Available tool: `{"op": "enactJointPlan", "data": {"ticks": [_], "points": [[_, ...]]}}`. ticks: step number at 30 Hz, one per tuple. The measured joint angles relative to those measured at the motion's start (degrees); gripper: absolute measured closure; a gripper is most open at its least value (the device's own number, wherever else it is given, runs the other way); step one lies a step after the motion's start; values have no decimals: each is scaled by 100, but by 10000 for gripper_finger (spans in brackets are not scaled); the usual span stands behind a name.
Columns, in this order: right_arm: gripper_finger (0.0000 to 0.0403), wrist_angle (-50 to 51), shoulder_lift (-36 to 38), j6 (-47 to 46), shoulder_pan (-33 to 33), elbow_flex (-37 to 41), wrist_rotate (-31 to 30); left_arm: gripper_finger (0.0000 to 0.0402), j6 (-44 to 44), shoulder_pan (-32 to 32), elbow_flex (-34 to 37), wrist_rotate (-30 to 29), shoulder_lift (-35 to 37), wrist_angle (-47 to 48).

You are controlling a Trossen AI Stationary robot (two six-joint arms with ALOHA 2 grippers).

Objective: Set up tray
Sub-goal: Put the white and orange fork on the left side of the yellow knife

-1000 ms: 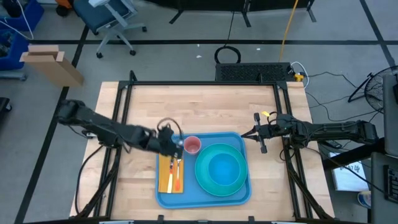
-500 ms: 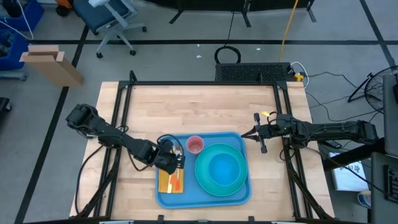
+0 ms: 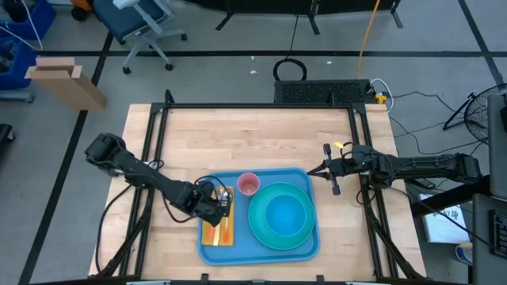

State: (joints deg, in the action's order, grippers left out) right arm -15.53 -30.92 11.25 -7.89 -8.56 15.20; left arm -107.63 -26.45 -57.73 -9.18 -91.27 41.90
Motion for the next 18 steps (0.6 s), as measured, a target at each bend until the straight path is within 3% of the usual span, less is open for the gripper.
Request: {"op": "enactJointPlan", "data": {"ticks": [18], "points": [[403,0,-2,-2,-1,0,7,392,-226,-137,4,303,-588,131]]}}
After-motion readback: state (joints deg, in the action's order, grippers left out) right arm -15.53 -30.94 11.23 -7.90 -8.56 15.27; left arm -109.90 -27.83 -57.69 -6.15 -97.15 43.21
